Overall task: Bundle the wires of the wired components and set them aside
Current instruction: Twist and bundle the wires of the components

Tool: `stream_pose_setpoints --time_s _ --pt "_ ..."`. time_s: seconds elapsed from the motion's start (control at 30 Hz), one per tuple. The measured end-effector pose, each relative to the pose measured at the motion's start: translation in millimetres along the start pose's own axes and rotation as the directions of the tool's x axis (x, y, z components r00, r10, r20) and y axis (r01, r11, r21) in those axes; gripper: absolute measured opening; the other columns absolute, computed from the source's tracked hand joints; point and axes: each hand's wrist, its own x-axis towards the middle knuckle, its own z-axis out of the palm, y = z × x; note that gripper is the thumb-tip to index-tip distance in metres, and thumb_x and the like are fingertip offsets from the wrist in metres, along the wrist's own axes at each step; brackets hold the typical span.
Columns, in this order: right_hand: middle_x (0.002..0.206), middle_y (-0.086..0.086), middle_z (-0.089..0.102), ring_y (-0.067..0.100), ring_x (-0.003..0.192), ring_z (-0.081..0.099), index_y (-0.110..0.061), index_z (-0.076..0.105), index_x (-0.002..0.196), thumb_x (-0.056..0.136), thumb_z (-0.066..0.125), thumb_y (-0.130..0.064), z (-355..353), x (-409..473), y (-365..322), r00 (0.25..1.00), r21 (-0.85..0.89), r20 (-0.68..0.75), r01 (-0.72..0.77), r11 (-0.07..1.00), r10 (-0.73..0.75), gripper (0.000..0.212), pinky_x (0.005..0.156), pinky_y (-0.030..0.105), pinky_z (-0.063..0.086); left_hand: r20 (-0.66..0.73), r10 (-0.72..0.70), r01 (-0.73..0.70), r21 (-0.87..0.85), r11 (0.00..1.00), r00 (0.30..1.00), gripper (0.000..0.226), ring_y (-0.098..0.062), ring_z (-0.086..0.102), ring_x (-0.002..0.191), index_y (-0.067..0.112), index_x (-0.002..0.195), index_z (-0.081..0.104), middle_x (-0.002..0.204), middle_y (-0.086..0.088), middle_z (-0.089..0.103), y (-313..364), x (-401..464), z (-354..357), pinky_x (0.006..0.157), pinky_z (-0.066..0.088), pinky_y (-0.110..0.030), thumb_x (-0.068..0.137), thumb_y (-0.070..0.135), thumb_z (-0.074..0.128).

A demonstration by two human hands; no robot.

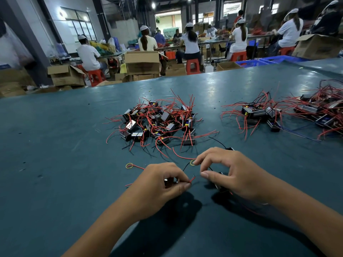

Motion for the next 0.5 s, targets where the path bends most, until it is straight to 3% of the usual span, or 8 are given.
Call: stream_pose_setpoints --time_s 0.1,0.2,0.3,0.4,0.5 --pt "0.112 -0.020 0.065 0.005 0.113 0.059 -0.027 0.067 0.087 0.091 0.070 -0.024 1 2 2 0.998 0.008 -0.057 -0.039 0.999 0.039 0.006 0.095 0.027 0.044 -0.018 0.004 -0.003 0.062 0.998 1.000 0.006 -0.008 0.060 0.074 0.027 0.083 0.074 0.078 0.013 0.065 -1 0 -1 0.064 0.039 -0.012 0.087 0.022 0.076" --pt "0.108 -0.023 0.066 0.001 0.110 0.059 -0.032 0.067 0.094 0.089 0.070 -0.028 0 3 2 0.986 0.022 -0.125 -0.106 0.994 0.108 0.006 0.095 0.025 0.044 -0.016 -0.006 0.008 0.134 0.991 1.000 0.008 -0.010 0.060 0.080 0.029 0.088 0.075 0.085 0.016 0.065 -4 -1 -7 0.073 0.047 -0.025 0.082 0.029 0.080" --pt "0.095 -0.018 0.064 0.001 0.093 0.059 -0.035 0.058 0.100 0.080 0.075 -0.044 -6 2 -1 0.967 -0.009 -0.159 -0.201 0.980 0.197 0.028 0.078 0.017 0.045 0.065 -0.024 0.006 0.264 0.964 0.998 0.037 0.000 0.050 0.101 0.038 0.109 0.066 0.106 0.026 0.057 -10 -3 -18 0.090 0.038 -0.020 0.076 0.050 0.080" --pt "0.085 -0.016 0.057 0.002 0.080 0.055 -0.036 0.049 0.095 0.068 0.069 -0.066 -8 -2 -1 0.942 -0.308 -0.091 -0.336 0.890 0.324 0.045 0.071 0.021 0.045 0.206 -0.098 0.000 0.430 0.903 0.974 0.060 0.008 0.037 0.116 0.043 0.128 0.053 0.125 0.032 0.045 -17 -3 -26 0.102 0.027 -0.019 0.076 0.066 0.072" --pt "0.086 -0.015 0.053 0.008 0.082 0.055 -0.033 0.048 0.093 0.075 0.060 -0.070 -3 -3 -1 0.887 -0.537 -0.043 -0.409 0.738 0.460 0.042 0.073 0.030 0.048 0.240 -0.126 -0.025 0.540 0.841 0.963 0.045 0.002 0.039 0.111 0.043 0.124 0.056 0.119 0.027 0.051 -21 0 -25 0.096 0.026 -0.021 0.084 0.062 0.065"
